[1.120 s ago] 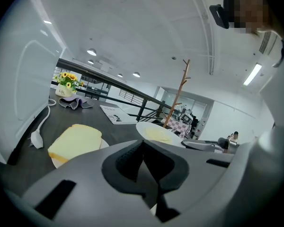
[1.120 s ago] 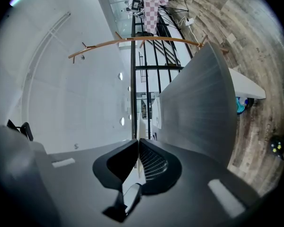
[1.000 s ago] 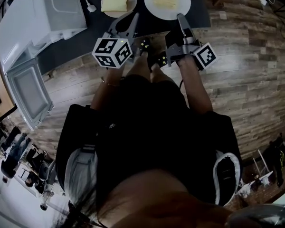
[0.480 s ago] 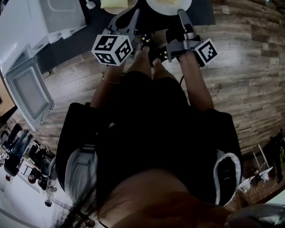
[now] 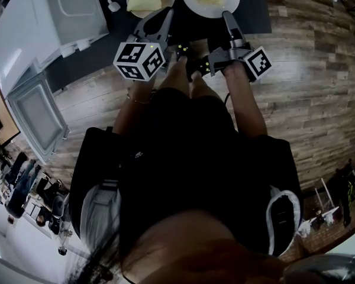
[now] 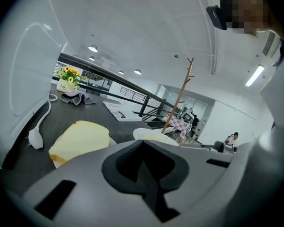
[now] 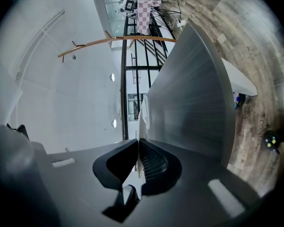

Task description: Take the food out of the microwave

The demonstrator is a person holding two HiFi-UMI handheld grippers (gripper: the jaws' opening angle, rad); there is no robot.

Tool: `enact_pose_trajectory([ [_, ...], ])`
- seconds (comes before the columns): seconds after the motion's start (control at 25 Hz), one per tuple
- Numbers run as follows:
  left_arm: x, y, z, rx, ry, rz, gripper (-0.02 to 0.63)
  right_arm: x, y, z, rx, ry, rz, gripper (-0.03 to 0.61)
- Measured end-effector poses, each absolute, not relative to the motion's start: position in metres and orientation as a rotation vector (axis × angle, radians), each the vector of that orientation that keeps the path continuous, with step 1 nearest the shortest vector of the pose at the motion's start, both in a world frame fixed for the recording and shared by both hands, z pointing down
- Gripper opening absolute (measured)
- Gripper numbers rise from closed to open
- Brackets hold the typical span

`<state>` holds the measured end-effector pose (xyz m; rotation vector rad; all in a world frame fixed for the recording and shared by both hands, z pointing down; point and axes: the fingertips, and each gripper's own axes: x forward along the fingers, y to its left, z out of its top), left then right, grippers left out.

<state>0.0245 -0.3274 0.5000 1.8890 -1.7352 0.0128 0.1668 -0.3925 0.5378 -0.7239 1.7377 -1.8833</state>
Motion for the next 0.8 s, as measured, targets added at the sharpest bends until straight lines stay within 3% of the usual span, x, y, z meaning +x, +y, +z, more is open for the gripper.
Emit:
enact_pose_trajectory([
  [0.8, 0.010, -0.333, 0.505, 1.868, -1.735, 0.017, 0.006, 0.155, -0.395, 0.561, -0.811, 1.735, -1.954, 0.011],
])
